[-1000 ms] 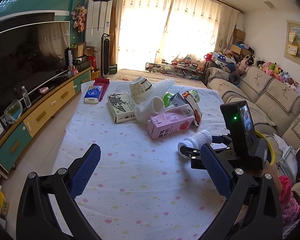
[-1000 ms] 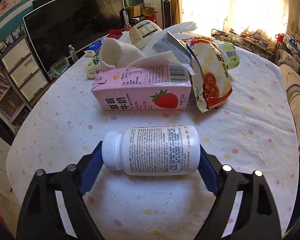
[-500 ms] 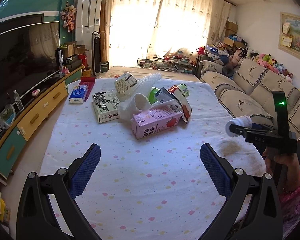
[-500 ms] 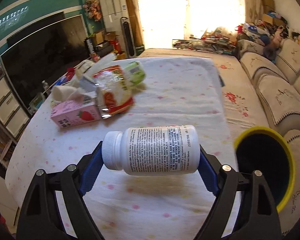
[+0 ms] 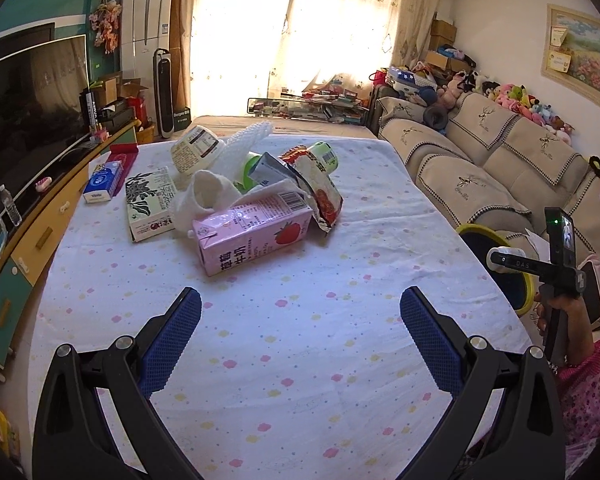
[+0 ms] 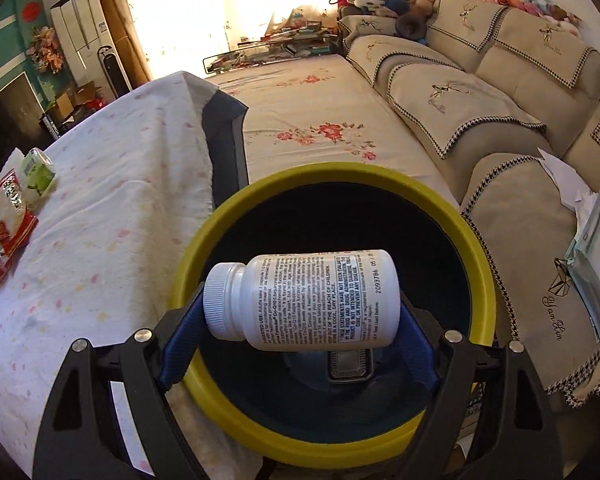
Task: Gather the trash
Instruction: 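Move the pill bottle over the bin and open the right gripper, then grasp the pink strawberry milk carton with the left gripper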
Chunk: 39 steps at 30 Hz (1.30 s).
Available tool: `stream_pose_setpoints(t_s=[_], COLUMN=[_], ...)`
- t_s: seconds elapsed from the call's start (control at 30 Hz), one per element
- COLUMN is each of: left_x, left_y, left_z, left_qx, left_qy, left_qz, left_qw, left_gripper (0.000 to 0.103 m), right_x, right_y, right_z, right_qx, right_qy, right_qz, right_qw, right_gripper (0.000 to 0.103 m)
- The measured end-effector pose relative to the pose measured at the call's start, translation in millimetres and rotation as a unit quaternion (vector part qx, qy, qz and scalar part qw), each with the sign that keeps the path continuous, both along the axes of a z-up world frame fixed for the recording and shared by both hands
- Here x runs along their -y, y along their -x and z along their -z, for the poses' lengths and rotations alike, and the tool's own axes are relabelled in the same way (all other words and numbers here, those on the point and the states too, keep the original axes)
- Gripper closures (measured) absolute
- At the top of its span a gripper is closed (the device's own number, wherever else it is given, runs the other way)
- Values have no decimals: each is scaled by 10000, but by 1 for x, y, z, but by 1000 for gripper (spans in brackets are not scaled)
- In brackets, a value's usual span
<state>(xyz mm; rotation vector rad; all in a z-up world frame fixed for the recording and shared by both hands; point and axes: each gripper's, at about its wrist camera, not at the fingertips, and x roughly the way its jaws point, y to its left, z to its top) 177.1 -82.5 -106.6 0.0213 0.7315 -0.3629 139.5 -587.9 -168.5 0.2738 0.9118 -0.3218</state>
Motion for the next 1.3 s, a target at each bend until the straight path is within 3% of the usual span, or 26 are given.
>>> stream_pose_setpoints(t_s=[0.23, 0.57, 1.0, 1.3], left_x=[12, 3, -24, -22], left_y=[-15, -38, -113, -143], left_z=[11, 25, 44, 61], left_qx=[-173, -311, -316, -666], left_qy=[-55, -7, -236, 55], left_qz=[41, -2, -8, 391], left_qw=[9998, 9995, 9992, 9970], left_gripper=[5, 5, 5, 5], right_x=[19, 0, -16, -15], right_y=[-6, -8, -13, -15], right_z=[11, 0, -2, 3], right_qx=[8, 86, 66, 20], right_qy=[-121, -75, -120, -198], right_qz=[144, 60, -82, -60], right_qw=[9998, 9999, 9999, 9998], right_gripper=[16, 16, 16, 16])
